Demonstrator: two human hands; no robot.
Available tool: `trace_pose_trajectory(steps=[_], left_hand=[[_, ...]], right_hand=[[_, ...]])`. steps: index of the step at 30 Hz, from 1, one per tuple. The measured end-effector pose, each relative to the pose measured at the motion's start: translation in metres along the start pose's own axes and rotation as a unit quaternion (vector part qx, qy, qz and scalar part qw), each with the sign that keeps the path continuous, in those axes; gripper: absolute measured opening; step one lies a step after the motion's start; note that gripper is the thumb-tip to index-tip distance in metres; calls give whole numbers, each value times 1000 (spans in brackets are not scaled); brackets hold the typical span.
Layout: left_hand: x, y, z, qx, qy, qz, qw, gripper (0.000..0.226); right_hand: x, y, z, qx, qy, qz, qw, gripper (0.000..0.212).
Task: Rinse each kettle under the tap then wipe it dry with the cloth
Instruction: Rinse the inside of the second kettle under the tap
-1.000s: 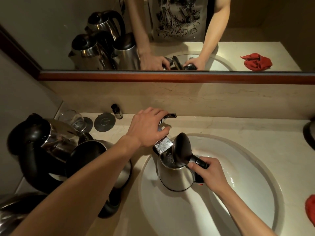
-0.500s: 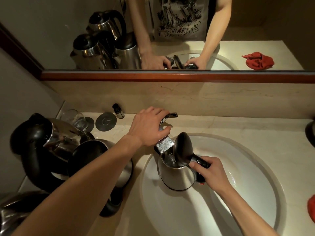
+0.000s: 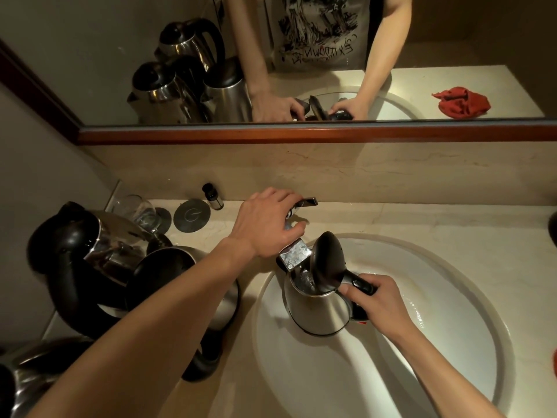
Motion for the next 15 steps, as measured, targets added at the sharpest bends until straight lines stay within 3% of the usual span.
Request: trace_pose_trajectory(steps=[15], left_hand=[[-1, 1, 1, 2, -2, 1, 1000, 70]], right_hand=[[-3, -1, -1, 2, -3, -1, 1000, 70]])
Point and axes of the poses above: each hand's wrist, its own z-axis towards the middle knuckle, its own y-axis out of the palm, x = y × z, the point moved 7 cm from there along z, towards the middle knuckle, and after that the axes turned 15 degrees about -x, right-handed, at the moved point
